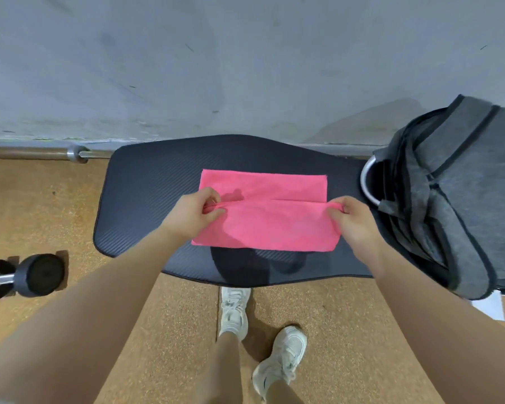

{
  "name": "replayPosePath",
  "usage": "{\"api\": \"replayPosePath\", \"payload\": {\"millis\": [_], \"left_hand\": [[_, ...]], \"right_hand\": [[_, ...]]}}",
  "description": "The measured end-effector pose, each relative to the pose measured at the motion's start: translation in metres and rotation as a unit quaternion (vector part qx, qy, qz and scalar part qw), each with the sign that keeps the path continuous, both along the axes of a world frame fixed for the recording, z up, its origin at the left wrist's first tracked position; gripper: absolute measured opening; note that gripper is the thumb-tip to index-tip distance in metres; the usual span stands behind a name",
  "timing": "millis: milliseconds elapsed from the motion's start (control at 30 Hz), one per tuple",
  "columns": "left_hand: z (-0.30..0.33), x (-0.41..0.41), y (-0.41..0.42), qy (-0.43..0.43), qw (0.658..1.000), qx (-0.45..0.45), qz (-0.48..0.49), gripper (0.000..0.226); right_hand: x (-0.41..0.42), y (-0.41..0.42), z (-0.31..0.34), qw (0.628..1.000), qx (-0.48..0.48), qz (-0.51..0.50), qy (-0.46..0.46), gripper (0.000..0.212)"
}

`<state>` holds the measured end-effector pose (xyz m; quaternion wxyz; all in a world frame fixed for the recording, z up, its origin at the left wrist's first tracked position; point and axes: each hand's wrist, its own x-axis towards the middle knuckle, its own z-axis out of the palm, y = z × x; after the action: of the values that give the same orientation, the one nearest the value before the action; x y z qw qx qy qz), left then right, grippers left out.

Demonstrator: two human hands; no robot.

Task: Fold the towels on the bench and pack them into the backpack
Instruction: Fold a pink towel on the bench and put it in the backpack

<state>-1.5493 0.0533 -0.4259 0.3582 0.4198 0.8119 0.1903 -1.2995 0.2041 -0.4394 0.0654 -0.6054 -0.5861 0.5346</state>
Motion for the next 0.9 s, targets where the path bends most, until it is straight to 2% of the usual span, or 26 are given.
{"api": "replayPosePath", "payload": {"millis": [67,167,300,467,533,600,633,667,700,767,833,900], "left_hand": [[-0.013,-0.016,0.019,-0.051,0.995,0.010,0.081,0.017],[-0.034,-0.037,0.040,-0.152,0.969,0.024,0.195,0.018],[-0.055,-0.053,0.051,-0.110,0.974,-0.005,0.196,0.008],[-0.065,-0.059,0.054,-0.006,0.989,-0.016,0.144,0.017],[-0.066,-0.056,0.054,0.043,0.990,-0.028,0.129,0.021],[-0.067,-0.047,0.051,0.169,0.982,-0.011,0.079,0.028],[-0.071,-0.039,0.048,0.235,0.971,0.014,0.032,0.036],[-0.071,-0.029,0.047,0.263,0.964,0.037,-0.017,0.045],[-0.073,-0.017,0.045,0.262,0.961,0.053,-0.069,0.053],[-0.078,0.007,0.040,0.222,0.961,0.044,-0.160,0.064],[-0.088,0.015,0.032,0.207,0.955,0.020,-0.210,0.063],[-0.099,0.008,0.023,0.222,0.950,-0.001,-0.219,0.066]], "right_hand": [[-0.012,0.014,-0.011,1.000,-0.005,-0.020,-0.009,0.021],[-0.031,0.031,-0.032,0.998,-0.017,-0.039,-0.043,0.014],[-0.047,0.043,-0.044,0.990,0.040,-0.013,-0.135,0.022],[-0.057,0.046,-0.048,0.978,0.068,0.001,-0.198,0.025],[-0.061,0.043,-0.048,0.964,0.086,0.020,-0.252,0.026],[-0.065,0.035,-0.049,0.924,0.214,0.071,-0.309,0.032],[-0.070,0.026,-0.052,0.902,0.296,0.108,-0.295,0.036],[-0.077,0.014,-0.056,0.884,0.361,0.149,-0.257,0.039],[-0.086,0.000,-0.060,0.874,0.395,0.190,-0.212,0.042],[-0.103,-0.033,-0.070,0.866,0.391,0.272,-0.151,0.049],[-0.114,-0.057,-0.081,0.859,0.359,0.338,-0.139,0.054],[-0.114,-0.063,-0.091,0.844,0.350,0.372,-0.167,0.056]]}}
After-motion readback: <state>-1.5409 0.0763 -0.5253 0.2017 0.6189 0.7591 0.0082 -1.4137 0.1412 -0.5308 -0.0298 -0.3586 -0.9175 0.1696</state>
